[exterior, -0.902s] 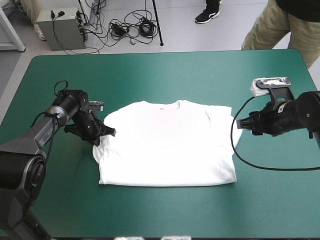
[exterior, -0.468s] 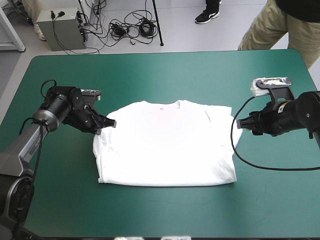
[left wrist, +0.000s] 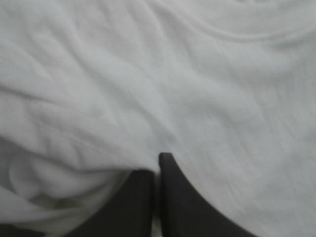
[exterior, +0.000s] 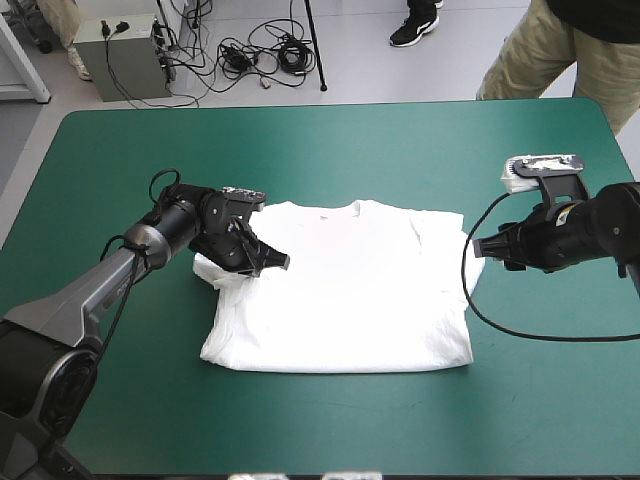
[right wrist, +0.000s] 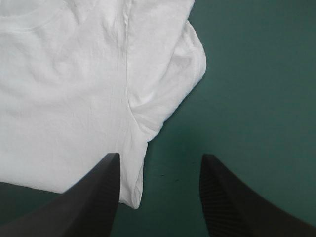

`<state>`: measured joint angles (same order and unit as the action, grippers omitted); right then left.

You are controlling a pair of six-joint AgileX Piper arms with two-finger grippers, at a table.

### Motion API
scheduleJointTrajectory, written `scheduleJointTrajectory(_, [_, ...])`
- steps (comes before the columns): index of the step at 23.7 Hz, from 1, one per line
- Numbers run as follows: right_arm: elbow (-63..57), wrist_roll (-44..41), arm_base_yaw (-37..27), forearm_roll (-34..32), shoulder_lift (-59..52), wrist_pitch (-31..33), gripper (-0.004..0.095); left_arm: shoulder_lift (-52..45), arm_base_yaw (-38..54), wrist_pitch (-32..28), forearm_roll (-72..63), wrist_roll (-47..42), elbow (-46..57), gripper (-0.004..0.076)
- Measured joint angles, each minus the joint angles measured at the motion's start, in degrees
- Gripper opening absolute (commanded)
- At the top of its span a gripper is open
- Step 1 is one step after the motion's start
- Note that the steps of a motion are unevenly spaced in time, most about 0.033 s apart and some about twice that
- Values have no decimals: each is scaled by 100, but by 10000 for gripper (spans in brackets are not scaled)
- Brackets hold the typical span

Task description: Fold the cloth

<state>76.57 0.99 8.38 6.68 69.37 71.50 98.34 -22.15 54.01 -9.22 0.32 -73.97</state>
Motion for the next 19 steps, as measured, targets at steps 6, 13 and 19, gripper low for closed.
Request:
scheduleJointTrajectory(6, [0,0,0,0,0,0,462,231,0,-27,19,314,0,293])
scheduleJointTrajectory(13, [0,-40,0,0,0,0,463,342,-12,70,-155,435,-13,349])
scheduleJointTrajectory(19, [0,-99,0,-85,0,0,463,-405,-12,111,-66,435,-444,349])
